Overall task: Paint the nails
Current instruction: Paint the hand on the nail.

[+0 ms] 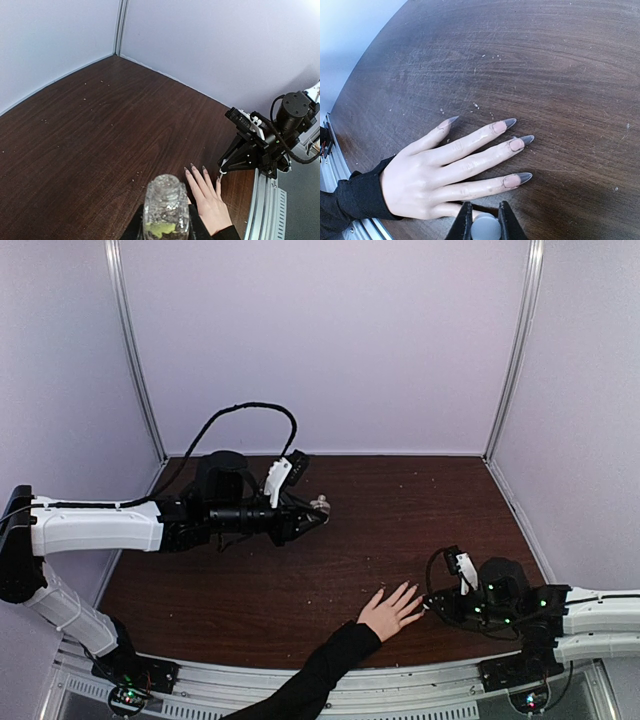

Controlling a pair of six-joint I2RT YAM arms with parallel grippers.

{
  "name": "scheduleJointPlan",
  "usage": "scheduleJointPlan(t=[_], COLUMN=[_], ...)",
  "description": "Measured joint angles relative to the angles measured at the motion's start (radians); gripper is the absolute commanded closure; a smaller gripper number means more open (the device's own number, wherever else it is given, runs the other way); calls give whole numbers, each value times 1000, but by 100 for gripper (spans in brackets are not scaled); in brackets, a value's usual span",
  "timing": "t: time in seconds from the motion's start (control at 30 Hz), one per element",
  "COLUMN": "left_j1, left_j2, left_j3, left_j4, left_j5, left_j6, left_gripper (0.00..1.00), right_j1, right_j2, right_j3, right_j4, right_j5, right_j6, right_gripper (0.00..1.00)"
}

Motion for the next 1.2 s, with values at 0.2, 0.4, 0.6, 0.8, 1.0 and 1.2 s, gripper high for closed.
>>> scheduleJointPlan(t=[0.2,0.4,0.6,0.8,1.0,1.2], left_j1=[0,0,0,0,0,0], left_j2=[0,0,0,0,0,0], left_j3=[0,0,0,0,0,0], left_j4=[0,0,0,0,0,0], left_j5=[0,0,0,0,0,0], left_j6=[0,0,0,0,0,0], left_gripper=[100,100,100,100,100,100], right_j1=[0,1,1,1,1,1], right_j2=[2,9,7,6,0,-18], right_j3=[0,0,0,0,0,0], right_j4=[-3,-10,-26,-35,-42,-55], right_j5=[2,4,15,34,48,58], right_j6=[1,1,6,17,24,27], right_gripper=[100,100,100,100,100,100])
